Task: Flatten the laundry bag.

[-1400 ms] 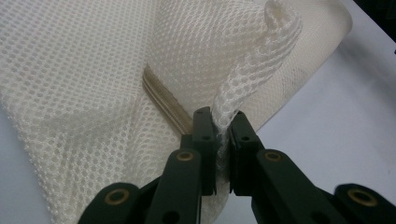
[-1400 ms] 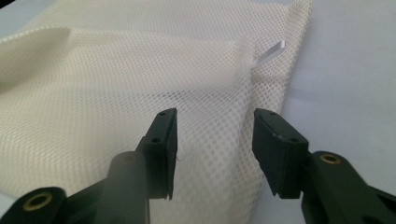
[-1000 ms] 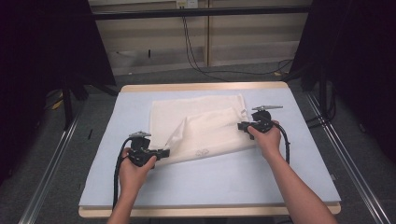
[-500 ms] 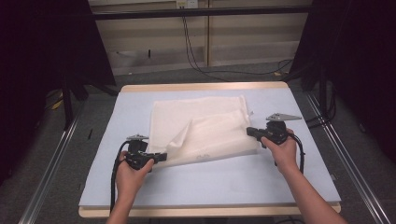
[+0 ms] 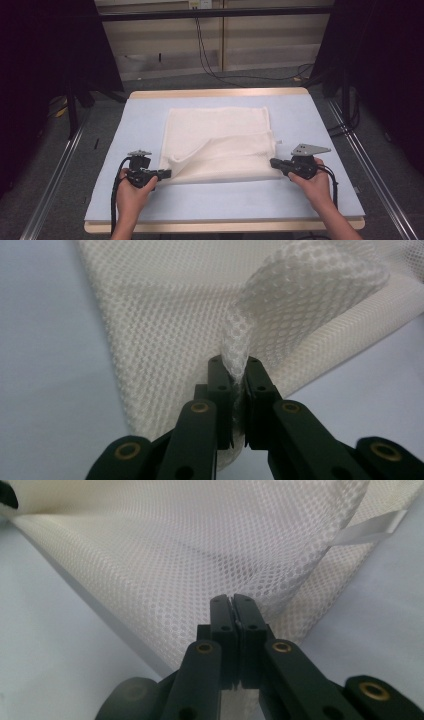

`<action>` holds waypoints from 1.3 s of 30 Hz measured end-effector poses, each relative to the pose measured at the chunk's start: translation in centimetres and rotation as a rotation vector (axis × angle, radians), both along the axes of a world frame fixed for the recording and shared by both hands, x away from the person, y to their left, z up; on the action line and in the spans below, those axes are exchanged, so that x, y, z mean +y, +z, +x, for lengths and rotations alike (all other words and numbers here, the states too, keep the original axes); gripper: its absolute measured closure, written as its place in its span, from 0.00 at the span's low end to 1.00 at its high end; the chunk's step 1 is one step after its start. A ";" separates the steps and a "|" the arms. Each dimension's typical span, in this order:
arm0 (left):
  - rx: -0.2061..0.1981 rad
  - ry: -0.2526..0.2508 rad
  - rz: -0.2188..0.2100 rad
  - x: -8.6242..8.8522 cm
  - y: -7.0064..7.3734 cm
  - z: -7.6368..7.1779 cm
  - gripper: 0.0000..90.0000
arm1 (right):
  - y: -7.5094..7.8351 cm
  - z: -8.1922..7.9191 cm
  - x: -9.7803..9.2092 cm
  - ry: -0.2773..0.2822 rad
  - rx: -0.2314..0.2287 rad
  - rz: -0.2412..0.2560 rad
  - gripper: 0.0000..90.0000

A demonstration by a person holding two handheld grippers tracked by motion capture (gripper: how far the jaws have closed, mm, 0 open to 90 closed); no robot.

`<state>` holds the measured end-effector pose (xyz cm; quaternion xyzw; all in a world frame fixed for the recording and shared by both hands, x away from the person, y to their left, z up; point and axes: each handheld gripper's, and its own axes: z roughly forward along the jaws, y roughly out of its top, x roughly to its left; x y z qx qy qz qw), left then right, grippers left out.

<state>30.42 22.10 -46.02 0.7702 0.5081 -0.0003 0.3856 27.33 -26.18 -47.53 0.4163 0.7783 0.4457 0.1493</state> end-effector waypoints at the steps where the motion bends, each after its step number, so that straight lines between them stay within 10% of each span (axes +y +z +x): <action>1: 0.000 0.002 -0.004 0.2 0.0 0.0 0.94 | -0.2 -0.1 -0.1 0.006 -0.004 0.003 0.98; 16: 0.002 0.002 0.001 0.2 -0.1 -0.3 0.94 | 0.1 -1.7 -3.0 -0.074 0.007 0.048 0.82; 28: 0.010 0.000 -0.010 0.2 -0.2 -0.4 0.94 | 1.3 2.3 -2.5 -0.184 -0.009 -0.007 0.79; 39: 0.027 -0.016 -0.017 0.3 0.0 -0.5 0.94 | 0.9 2.2 -1.8 -0.095 0.029 0.128 0.82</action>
